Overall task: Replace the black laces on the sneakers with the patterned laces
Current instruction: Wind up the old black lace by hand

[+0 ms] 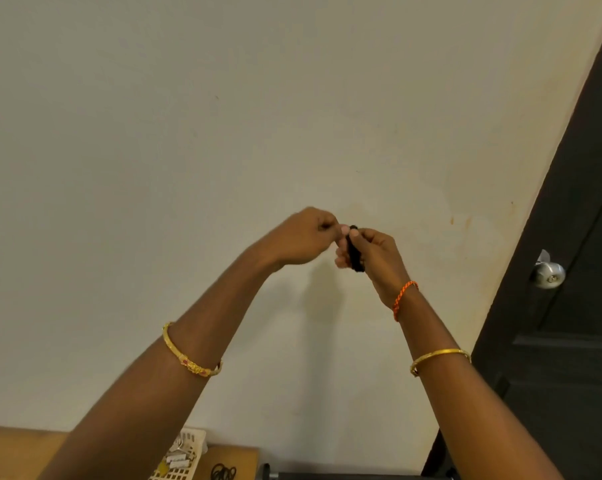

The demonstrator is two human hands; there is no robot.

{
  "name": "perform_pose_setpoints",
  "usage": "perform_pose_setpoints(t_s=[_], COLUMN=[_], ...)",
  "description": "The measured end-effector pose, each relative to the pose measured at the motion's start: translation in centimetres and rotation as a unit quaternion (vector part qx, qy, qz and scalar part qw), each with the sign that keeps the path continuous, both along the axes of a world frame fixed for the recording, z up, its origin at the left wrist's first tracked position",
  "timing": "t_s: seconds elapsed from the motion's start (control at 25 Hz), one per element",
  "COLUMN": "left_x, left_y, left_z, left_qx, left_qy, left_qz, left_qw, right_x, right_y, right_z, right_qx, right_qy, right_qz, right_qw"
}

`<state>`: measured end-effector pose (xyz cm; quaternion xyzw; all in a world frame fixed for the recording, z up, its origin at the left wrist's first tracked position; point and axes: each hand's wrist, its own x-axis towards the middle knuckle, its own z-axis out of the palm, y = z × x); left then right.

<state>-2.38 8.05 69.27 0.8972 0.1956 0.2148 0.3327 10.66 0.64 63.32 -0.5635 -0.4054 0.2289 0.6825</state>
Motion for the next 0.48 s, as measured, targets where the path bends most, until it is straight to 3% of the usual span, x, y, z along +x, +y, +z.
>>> perform_pose_setpoints(t_s=[0.16,0.32,0.48], left_x=[0.4,0.8,0.9], left_y=[2.6,3.5,2.9], left_z=[1.5,0.0,-3.9], left_qx=[0.081,-0.059,-0.199], left_qy=[-0.011,-0.077,-0.037], left_qz=[0.032,0.043,0.012], left_qw=[0.996,0.994,0.979], right_x=[-1.1,-1.3,-1.4], right_y=[-0.9,-1.5,-1.3], right_z=[0.3,1.4,2.1], right_qx=[-0.049,0.006,0.087], right_qy=[-0.038,0.037,0.121], right_qz=[0.034,0.070,0.105], right_qw=[0.997,0.997,0.983])
